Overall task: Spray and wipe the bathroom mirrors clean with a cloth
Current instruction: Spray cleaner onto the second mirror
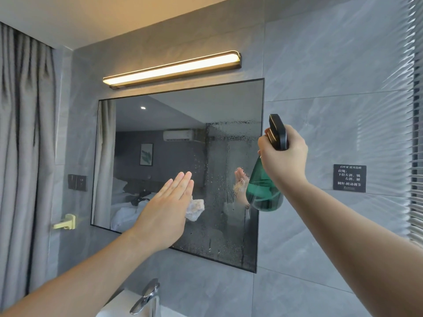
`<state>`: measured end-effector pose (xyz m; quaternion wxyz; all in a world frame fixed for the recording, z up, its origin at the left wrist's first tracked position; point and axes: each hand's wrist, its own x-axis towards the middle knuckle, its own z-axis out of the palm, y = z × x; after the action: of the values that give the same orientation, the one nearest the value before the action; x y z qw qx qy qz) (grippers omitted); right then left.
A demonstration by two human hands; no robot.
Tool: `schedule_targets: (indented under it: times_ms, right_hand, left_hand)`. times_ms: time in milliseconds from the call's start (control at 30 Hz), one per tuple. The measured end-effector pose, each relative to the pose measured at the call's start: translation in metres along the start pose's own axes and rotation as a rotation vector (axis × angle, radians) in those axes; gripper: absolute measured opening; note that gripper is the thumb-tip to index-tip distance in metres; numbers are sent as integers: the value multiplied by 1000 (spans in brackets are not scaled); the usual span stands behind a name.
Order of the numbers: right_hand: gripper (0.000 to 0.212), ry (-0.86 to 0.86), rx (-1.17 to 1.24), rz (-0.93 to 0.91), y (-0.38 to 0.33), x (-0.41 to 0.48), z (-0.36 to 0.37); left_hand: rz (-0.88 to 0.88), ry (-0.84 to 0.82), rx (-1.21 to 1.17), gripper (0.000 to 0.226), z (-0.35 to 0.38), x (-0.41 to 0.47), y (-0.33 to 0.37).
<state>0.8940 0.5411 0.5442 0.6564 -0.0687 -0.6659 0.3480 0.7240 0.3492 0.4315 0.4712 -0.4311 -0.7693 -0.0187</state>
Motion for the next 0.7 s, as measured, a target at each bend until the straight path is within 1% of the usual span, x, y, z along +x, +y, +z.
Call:
schedule_targets:
  times_ms: [167, 267, 333, 400, 533, 600, 700]
  right_hand:
    - [4, -127, -2, -73, 1, -12, 13]
    - [7, -183, -34, -59, 4, -19, 22]
    - [12, -214, -50, -51, 6, -21, 26]
    - [12, -227, -68, -58, 6, -22, 29]
    - [3, -241, -5, -60, 5, -23, 32]
    - [5, -244, 13, -39, 4, -25, 33]
    - [7, -277, -21, -40, 6, -32, 33]
  left_hand:
    - [2, 10, -18, 86, -5, -4, -3]
    - [2, 29, -38, 84, -5, -6, -4]
    - [-13, 14, -40, 85, -6, -7, -5]
    - [-19, 1, -35, 86, -7, -9, -6]
    - [-17, 10, -19, 87, -8, -13, -9]
    - [-29, -22, 9, 90, -9, -15, -10]
    - [-35, -26, 4, 89, -9, -17, -13]
